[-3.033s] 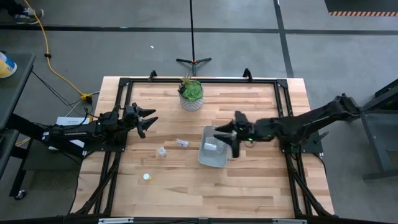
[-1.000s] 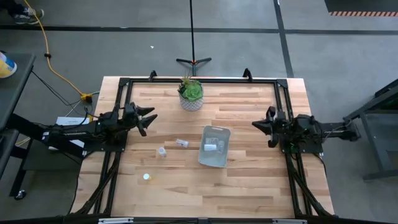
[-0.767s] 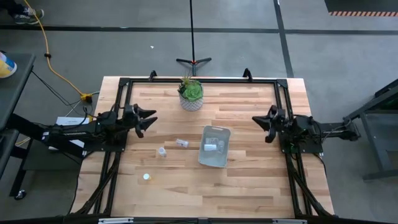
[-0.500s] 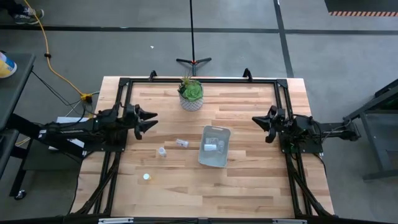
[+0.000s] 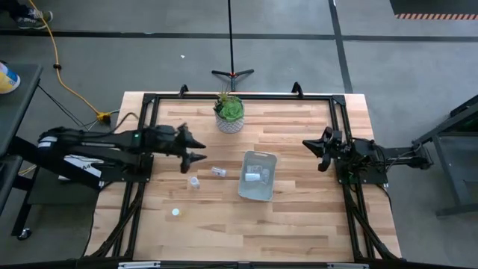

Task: Pick and place pill bottles into a basket
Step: Put the top transparent medicine bottle into the white bin

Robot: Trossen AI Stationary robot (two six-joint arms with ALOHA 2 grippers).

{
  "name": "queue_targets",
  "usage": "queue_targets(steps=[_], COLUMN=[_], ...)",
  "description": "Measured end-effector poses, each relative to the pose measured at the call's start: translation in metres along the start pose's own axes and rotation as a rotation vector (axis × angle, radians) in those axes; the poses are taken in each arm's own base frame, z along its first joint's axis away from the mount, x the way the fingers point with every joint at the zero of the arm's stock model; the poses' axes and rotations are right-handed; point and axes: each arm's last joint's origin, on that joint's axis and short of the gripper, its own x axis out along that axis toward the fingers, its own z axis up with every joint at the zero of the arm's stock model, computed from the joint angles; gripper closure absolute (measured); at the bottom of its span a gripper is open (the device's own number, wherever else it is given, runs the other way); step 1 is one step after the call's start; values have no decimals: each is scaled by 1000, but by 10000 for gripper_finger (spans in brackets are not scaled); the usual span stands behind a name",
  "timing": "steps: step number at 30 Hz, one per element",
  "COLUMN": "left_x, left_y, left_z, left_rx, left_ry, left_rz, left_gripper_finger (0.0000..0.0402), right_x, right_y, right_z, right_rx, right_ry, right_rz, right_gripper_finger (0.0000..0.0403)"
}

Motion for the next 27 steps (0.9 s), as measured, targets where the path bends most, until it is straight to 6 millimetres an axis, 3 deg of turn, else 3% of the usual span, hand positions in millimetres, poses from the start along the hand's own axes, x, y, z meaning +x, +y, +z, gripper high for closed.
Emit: queue_targets(steps=[6, 14, 20, 27], left_x=[39, 85, 102, 109], left_y=[-4, -4, -6, -8], left_z=[13, 13, 6, -10], left_rx=[102, 118, 143, 181], left_ry=[148, 294, 367, 477], left_rz=[-90, -131, -213, -210], left_gripper_finger=[151, 151, 151, 151], right_x=[0, 0, 0, 0], right_y=[0, 0, -2, -2], right_z=[-1, -1, -4, -5], right_rx=[-2, -5, -17, -23], right_ry=[5, 13, 42, 59], right_rz=[-2, -1, -13, -13], right_gripper_finger=[402, 402, 402, 402])
